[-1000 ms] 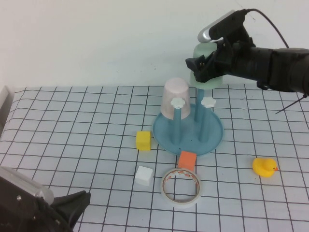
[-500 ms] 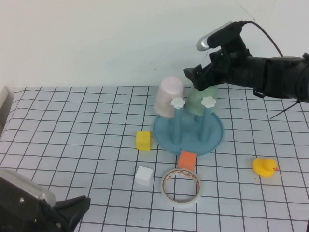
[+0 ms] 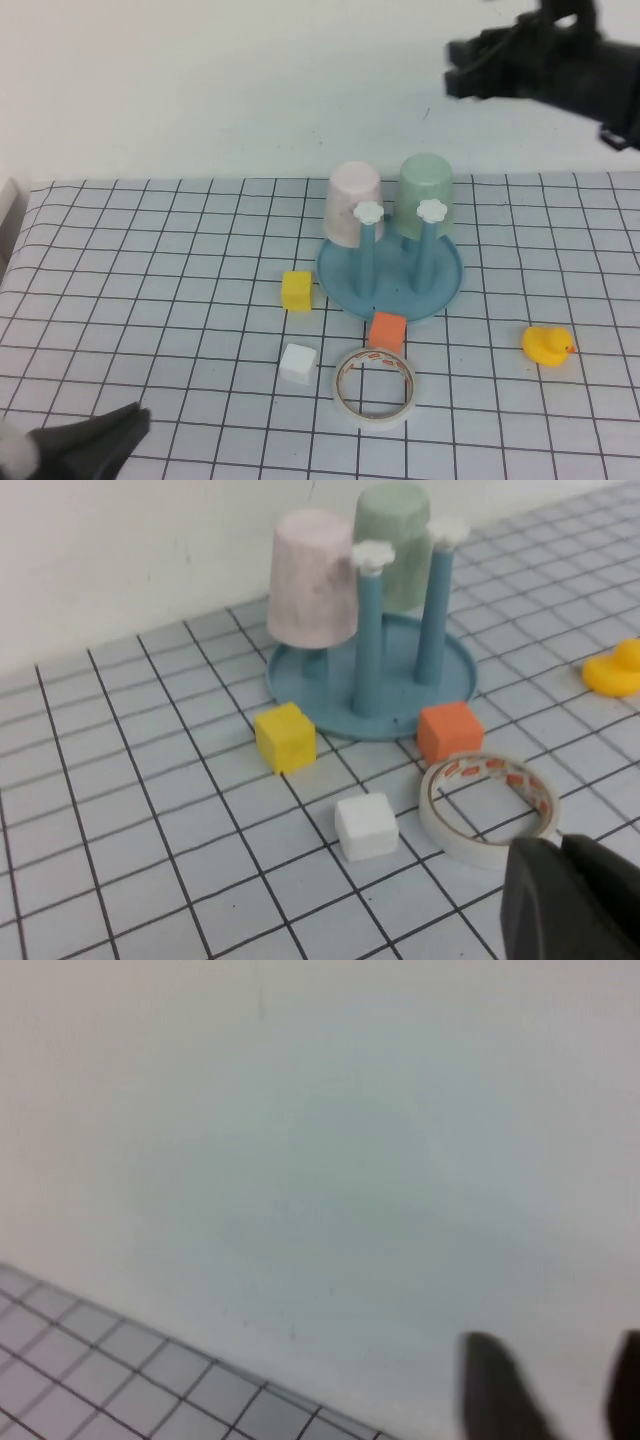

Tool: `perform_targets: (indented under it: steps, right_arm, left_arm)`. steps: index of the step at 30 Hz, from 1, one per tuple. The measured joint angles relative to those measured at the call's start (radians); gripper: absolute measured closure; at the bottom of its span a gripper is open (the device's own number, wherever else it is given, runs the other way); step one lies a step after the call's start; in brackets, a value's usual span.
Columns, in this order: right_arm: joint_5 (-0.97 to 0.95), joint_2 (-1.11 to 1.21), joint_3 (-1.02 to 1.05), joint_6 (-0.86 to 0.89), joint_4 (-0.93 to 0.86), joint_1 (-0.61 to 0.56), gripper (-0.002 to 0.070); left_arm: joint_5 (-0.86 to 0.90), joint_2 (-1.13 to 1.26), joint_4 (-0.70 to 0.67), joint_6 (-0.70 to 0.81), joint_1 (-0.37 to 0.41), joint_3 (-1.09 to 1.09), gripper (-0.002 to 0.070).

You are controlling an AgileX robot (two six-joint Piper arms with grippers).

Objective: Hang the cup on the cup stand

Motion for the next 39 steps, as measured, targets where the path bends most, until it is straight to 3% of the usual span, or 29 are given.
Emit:
perform_targets:
  steps: [2, 5, 7, 16, 26, 33, 39]
  right_arm:
    - [-0.012, -0.090, 0.063, 0.012, 0.005, 0.000, 0.0524]
    - [-0.008, -0.238, 0.191, 0.027, 0.006, 0.000, 0.0634]
    - [0.018, -0.334, 0.286, 0.031, 0.006, 0.000, 0.0657]
    - [0.181, -0.809, 0.689, 0.076, 0.006, 0.000, 0.0676]
    - [0.203, -1.300, 0.972, 0.088, 0.006, 0.000, 0.0677]
    - [0.185, -1.500, 1.086, 0.102, 0.005, 0.000, 0.0678]
    - [0.094, -1.530, 1.159, 0.102, 0.005, 0.000, 0.0678]
  left_arm:
    - [0.062, -0.095, 0.008, 0.002, 0.000, 0.000, 0.0676]
    - [0.172, -0.223, 0.039, 0.002, 0.000, 0.000, 0.0676]
    - [0.261, -0.301, 0.074, -0.006, 0.000, 0.000, 0.0676]
    - [0.466, -0.489, 0.285, -0.131, 0.000, 0.000, 0.0676]
    - [0.479, -0.493, 0.299, -0.135, 0.000, 0.000, 0.0676]
    - [0.481, -0.493, 0.300, -0.135, 0.000, 0.000, 0.0676]
    - [0.482, -0.493, 0.300, -0.135, 0.000, 0.001, 0.0676]
